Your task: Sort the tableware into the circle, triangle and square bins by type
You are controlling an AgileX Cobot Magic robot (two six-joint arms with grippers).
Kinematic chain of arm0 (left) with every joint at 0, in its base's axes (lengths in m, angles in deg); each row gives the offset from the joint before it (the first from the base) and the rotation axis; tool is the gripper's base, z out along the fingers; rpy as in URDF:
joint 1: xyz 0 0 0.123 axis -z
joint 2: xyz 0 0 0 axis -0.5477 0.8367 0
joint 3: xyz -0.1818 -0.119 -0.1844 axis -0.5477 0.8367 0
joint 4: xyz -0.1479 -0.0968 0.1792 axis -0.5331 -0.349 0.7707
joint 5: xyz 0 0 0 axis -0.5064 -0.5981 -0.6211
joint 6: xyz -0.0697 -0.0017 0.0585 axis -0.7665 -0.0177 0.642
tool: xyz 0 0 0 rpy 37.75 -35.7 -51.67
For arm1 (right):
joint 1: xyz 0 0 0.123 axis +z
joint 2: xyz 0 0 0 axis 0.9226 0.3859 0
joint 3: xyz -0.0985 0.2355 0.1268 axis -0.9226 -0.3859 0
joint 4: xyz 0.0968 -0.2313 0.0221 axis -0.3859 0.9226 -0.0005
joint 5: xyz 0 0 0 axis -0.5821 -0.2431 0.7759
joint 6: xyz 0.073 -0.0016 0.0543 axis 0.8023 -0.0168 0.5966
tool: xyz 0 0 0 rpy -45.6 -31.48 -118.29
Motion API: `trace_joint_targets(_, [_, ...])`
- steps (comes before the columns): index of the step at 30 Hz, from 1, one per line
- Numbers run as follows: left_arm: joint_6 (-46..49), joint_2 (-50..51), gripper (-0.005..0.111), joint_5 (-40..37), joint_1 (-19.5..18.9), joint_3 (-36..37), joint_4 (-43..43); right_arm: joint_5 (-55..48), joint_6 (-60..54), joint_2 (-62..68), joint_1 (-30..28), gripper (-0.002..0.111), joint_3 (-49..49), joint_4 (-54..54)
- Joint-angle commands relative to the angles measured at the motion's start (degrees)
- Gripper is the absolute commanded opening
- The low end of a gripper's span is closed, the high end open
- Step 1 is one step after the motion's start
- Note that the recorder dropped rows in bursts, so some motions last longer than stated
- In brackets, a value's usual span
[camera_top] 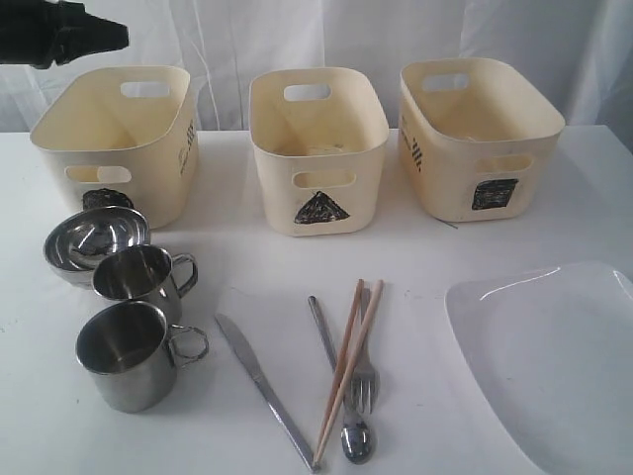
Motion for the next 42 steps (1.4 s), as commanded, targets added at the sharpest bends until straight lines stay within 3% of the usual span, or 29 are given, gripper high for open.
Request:
trace_joint_targets(1, [-6.0, -2.6, 0.0, -27.6, -2.8, 2.2, 0.1, 0.2, -0.1, -0.3, -0.3, 0.0, 0.0, 0.2])
trace_joint_targets(5, [-4.8, -9.7, 0.0, -56.7, -2.7, 6.0, 0.1, 0.2, -0.1, -0.3, -0.3, 0.0, 0.0, 0.2])
trace_joint_targets(7, [1.4, -13.2, 0.0, -71.6, -2.1, 7.6, 0.1, 0.2, -0.1, -0.3, -0.3, 0.0, 0.0, 0.2])
trace_joint_targets(9, [14.0, -15.5, 0.0, -85.6, -1.9, 8.7, 0.1, 0.2, -0.1, -0.3, -0.3, 0.0, 0.0, 0.2])
trace_joint_targets(13, [51.3, -15.4, 0.0, -100.5, -3.5, 10.1, -0.1, 0.2, -0.1, -0.3, -0.3, 0.0, 0.0, 0.2])
trace_joint_targets(14, [60.3, -15.4, 0.0, -101.4, -4.4, 11.3, -5.4, 0.2, -0.1, -0.3, -0.3, 0.0, 0.0, 0.2])
trace_joint_targets(17, [65.9, -15.9, 0.0, -97.5, -6.4, 14.7, -20.8, 0.2, -0.1, -0.3, -0.3, 0.0, 0.0, 0.2])
trace_joint_targets(20, [83.0, -16.2, 0.0, -85.0, -6.3, 21.0, -30.1, 0.2, -0.1, -0.3, -0.3, 0.0, 0.0, 0.2])
trace_joint_targets(23, [99.5, -18.9, 0.0, -75.3, -4.4, 27.7, -47.5, 0.2, -0.1, -0.3, -0.3, 0.0, 0.0, 0.2])
trace_joint_targets(27, [102.8, -24.1, 0.0, -69.2, -1.1, 34.6, -70.1, 0.2, -0.1, -0.3, -0.3, 0.0, 0.0, 0.2])
trace_joint_targets(30, [102.1, -26.0, 0.0, -75.1, 0.3, 35.5, -86.0, 0.2, -0.1, -0.3, -0.3, 0.0, 0.0, 0.2])
trace_joint_targets(32, [102.1, -25.8, 0.001, -79.2, 0.5, 35.5, -90.2, 0.2, -0.1, -0.3, -0.3, 0.0, 0.0, 0.2])
trace_joint_targets(35, [102.1, -23.6, 0.016, -81.5, 0.7, 35.5, -90.5, 0.2, -0.1, -0.3, -0.3, 0.0, 0.0, 0.2])
trace_joint_targets(36, [102.1, -22.3, 0.026, -80.5, 0.7, 35.5, -90.9, 0.2, -0.1, -0.3, -0.3, 0.0, 0.0, 0.2])
trace_joint_targets(39, [100.5, -19.3, 0.053, -73.7, 0.7, 35.5, -94.5, 0.2, -0.1, -0.3, -0.3, 0.0, 0.0, 0.2])
trace_joint_targets(42, [99.4, -15.8, 0.064, -66.5, 0.7, 35.5, -101.6, 0.2, -0.1, -0.3, -0.3, 0.0, 0.0, 0.2])
